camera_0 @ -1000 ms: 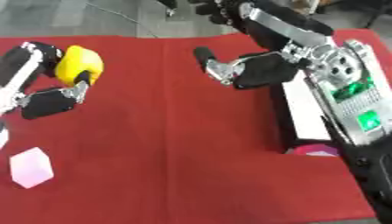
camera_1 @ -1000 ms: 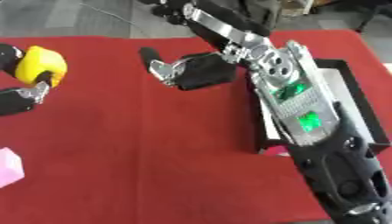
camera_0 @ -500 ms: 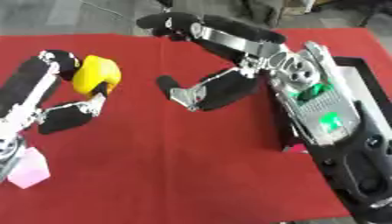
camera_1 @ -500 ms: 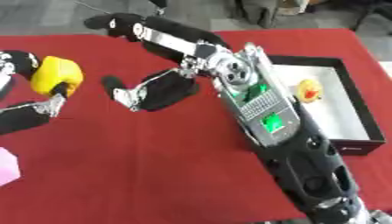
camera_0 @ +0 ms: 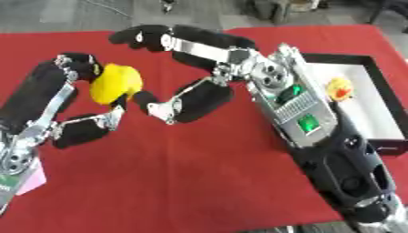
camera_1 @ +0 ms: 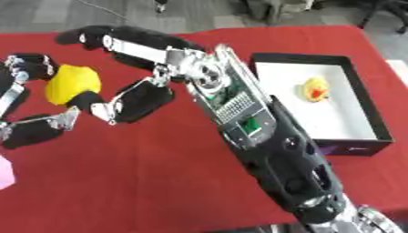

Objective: Pick up the objects with one hand, pass them to the other hand, and then place them into the box on the other side of the table.

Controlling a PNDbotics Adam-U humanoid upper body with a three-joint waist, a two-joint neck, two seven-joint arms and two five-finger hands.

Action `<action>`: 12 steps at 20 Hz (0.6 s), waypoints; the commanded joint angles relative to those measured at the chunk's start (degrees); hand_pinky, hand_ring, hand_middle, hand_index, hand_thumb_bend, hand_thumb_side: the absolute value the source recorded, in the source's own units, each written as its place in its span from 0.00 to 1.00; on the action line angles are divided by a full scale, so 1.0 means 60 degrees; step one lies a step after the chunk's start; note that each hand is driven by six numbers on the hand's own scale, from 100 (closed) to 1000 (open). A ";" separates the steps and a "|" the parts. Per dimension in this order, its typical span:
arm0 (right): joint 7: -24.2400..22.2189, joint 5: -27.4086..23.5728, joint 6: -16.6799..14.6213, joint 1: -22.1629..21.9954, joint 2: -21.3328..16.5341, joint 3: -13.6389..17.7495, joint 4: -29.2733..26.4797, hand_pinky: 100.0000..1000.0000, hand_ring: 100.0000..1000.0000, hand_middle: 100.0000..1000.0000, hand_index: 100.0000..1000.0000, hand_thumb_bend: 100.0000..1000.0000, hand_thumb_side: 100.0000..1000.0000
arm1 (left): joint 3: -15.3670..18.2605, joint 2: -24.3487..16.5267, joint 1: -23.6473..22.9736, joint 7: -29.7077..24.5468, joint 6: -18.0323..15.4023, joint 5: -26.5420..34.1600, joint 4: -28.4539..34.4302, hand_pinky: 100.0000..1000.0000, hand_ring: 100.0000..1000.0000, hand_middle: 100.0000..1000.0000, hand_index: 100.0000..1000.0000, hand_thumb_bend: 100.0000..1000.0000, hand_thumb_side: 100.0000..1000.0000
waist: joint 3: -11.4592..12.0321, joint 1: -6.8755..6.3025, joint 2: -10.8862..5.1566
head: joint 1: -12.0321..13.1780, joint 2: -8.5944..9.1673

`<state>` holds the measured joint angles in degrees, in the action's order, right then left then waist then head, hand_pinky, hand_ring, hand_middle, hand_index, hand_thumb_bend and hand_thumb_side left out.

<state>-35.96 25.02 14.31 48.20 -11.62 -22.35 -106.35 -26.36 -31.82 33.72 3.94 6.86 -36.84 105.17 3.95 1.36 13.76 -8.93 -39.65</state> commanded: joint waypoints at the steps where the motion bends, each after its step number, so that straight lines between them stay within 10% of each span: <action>1: -0.0031 0.0134 0.0015 0.0221 0.0055 -0.0031 0.0034 1.00 1.00 1.00 1.00 0.00 0.10 | 0.0000 -0.0072 0.0179 0.0128 -0.0161 -0.0013 0.0269 0.57 0.46 0.43 0.51 0.00 0.28 | 0.0014 -0.0028 -0.0213 | -0.0052 -0.0011; 12: -0.0311 0.0729 0.0207 0.0271 0.0122 -0.0137 0.0265 0.96 1.00 0.93 0.98 0.00 0.04 | -0.0122 -0.0091 0.0159 0.0602 -0.0758 -0.0103 0.0304 0.57 0.46 0.44 0.51 0.00 0.27 | -0.0007 -0.0019 -0.0233 | -0.0028 -0.0045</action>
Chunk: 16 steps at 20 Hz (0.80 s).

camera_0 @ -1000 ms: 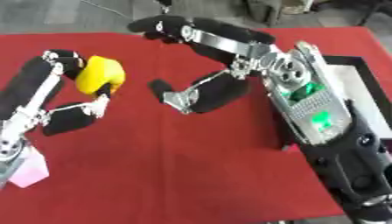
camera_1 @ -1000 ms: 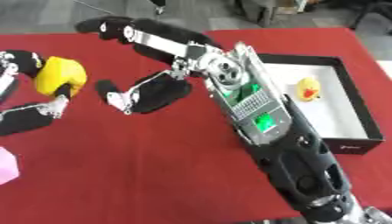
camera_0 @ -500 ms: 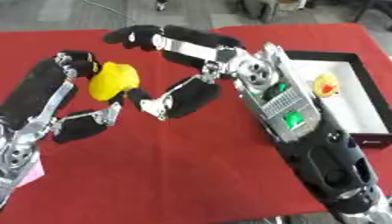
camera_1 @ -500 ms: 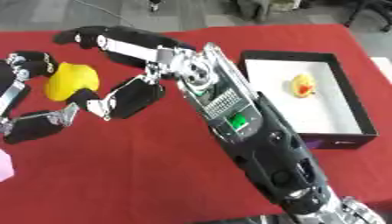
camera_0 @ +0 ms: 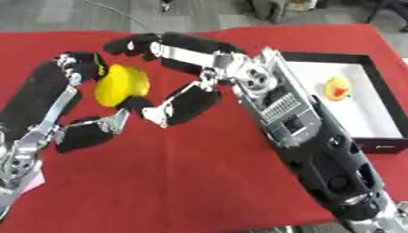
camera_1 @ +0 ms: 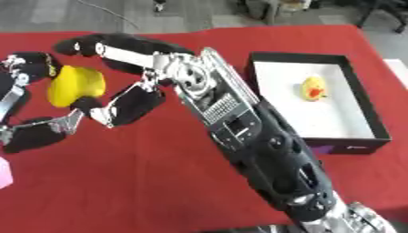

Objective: Pick up the objects with one hand, pass them to the other hand, and then place them into the box on the other side of the table.

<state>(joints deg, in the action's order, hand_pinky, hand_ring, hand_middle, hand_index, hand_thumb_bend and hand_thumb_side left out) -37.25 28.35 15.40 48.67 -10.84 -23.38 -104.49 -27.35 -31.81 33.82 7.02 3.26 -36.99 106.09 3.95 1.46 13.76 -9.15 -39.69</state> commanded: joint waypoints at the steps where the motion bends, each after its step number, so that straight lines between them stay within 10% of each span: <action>1: -0.0117 0.0229 0.0053 0.0190 -0.0008 0.0040 -0.0031 0.96 1.00 0.93 0.97 0.00 0.05 | 0.0037 -0.0097 0.0140 0.0124 -0.0219 -0.0107 0.0144 0.57 0.46 0.44 0.51 0.00 0.27 | -0.0009 -0.0037 -0.0234 | 0.0015 -0.0033; 11: 0.0405 0.0136 0.0561 0.0158 0.0039 0.0070 0.0002 0.90 1.00 0.69 0.74 0.00 0.16 | -0.0033 -0.0066 0.0118 0.0376 -0.0664 -0.0258 0.0080 0.58 0.47 0.44 0.52 0.00 0.27 | -0.0028 -0.0043 -0.0239 | 0.0002 -0.0025; 16: 0.0808 -0.0129 0.0755 0.0143 0.0037 0.0033 0.0019 0.87 1.00 0.56 0.61 0.00 0.05 | -0.0044 -0.0044 0.0111 0.0464 -0.0834 -0.0261 0.0015 0.58 0.48 0.46 0.56 0.00 0.20 | -0.0032 -0.0043 -0.0246 | -0.0001 -0.0035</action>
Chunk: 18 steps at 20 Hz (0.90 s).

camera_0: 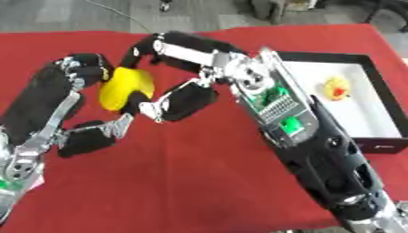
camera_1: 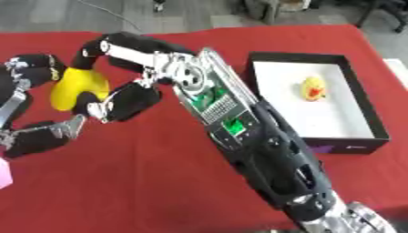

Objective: Pick up the objects with one hand, pass them to the other hand, and then place them into the box on the other side of the table.

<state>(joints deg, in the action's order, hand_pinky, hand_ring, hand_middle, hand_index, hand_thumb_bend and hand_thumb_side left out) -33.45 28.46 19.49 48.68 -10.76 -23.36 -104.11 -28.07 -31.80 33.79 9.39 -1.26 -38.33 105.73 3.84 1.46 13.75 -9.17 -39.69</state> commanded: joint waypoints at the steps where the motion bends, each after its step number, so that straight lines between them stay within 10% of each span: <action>1: 0.0227 -0.0200 0.0108 0.0136 0.0020 0.0029 -0.0034 0.87 1.00 0.54 0.59 0.00 0.03 | 0.0082 -0.0044 0.0112 0.0104 -0.0088 -0.0040 0.0065 0.58 0.49 0.47 0.56 0.00 0.18 | -0.0016 -0.0042 -0.0247 | 0.0001 -0.0035; 6: 0.0567 -0.0580 0.0347 0.0096 0.0010 0.0067 -0.0037 0.86 0.97 0.50 0.54 0.00 0.03 | 0.0105 -0.0041 0.0062 0.0323 0.0045 -0.0005 -0.0021 0.60 0.54 0.53 0.66 0.00 0.15 | -0.0022 -0.0044 -0.0251 | -0.0004 -0.0022; 9: 0.0737 -0.0798 0.0451 0.0014 -0.0056 0.0178 -0.0157 0.87 0.97 0.49 0.53 0.00 0.02 | 0.0179 -0.0074 0.0002 0.0395 0.0644 0.0108 -0.0156 0.68 0.66 0.66 0.84 0.28 0.34 | -0.0031 -0.0049 -0.0254 | 0.0001 0.0007; 18: 0.1640 -0.1698 0.0939 -0.0490 -0.0451 0.0983 -0.0892 0.88 0.97 0.49 0.54 0.00 0.01 | 0.0668 -0.0208 -0.0384 0.0587 0.2787 0.1384 -0.0181 0.68 0.70 0.70 0.90 0.56 0.57 | -0.0099 -0.0081 -0.0232 | -0.0008 0.0077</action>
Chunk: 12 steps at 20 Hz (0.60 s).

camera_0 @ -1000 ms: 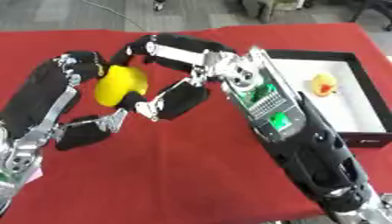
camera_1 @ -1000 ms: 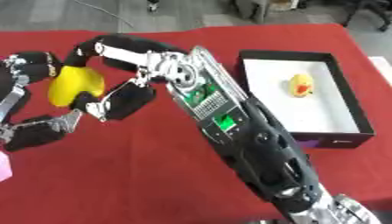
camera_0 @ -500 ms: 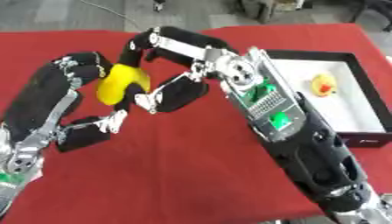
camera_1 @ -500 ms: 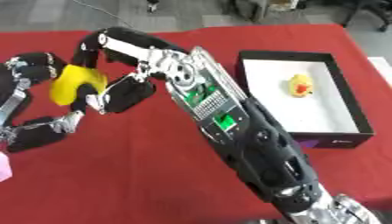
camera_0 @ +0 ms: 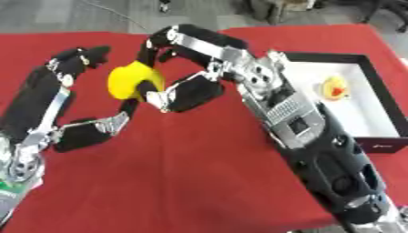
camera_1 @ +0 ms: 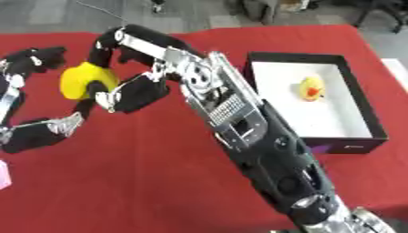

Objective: Pick up the objects with one hand, pass them to the other hand, and then place them into the box on the other side of the table.

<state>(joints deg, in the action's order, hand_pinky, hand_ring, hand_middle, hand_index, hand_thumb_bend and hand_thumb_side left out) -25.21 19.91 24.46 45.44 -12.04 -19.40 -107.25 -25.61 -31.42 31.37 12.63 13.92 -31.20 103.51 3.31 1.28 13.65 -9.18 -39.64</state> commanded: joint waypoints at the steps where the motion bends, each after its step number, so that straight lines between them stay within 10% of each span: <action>1: 0.0376 -0.0370 0.0166 -0.0014 -0.0303 0.0449 -0.0456 0.89 0.97 0.50 0.54 0.00 0.01 | 0.0323 -0.0321 -0.0042 0.0057 0.0303 0.0225 0.0214 0.69 0.70 0.70 0.90 0.59 0.60 | -0.0018 -0.0055 -0.0212 | -0.0008 0.0072; 12: 0.2550 -0.1243 0.0821 -0.1355 -0.1969 0.2519 -0.0780 0.89 0.97 0.51 0.56 0.00 0.03 | 0.1570 -0.1346 -0.1184 0.1103 0.0799 0.0866 0.0526 0.65 0.66 0.65 0.84 0.40 0.59 | -0.0104 -0.0089 -0.0149 | -0.0195 0.0145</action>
<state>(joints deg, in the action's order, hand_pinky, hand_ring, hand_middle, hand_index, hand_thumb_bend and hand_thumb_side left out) -11.52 12.78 29.10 36.71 -21.34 -6.10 -111.48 -17.91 -37.23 23.91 18.06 18.45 -26.65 105.38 2.75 0.96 13.67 -9.96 -39.57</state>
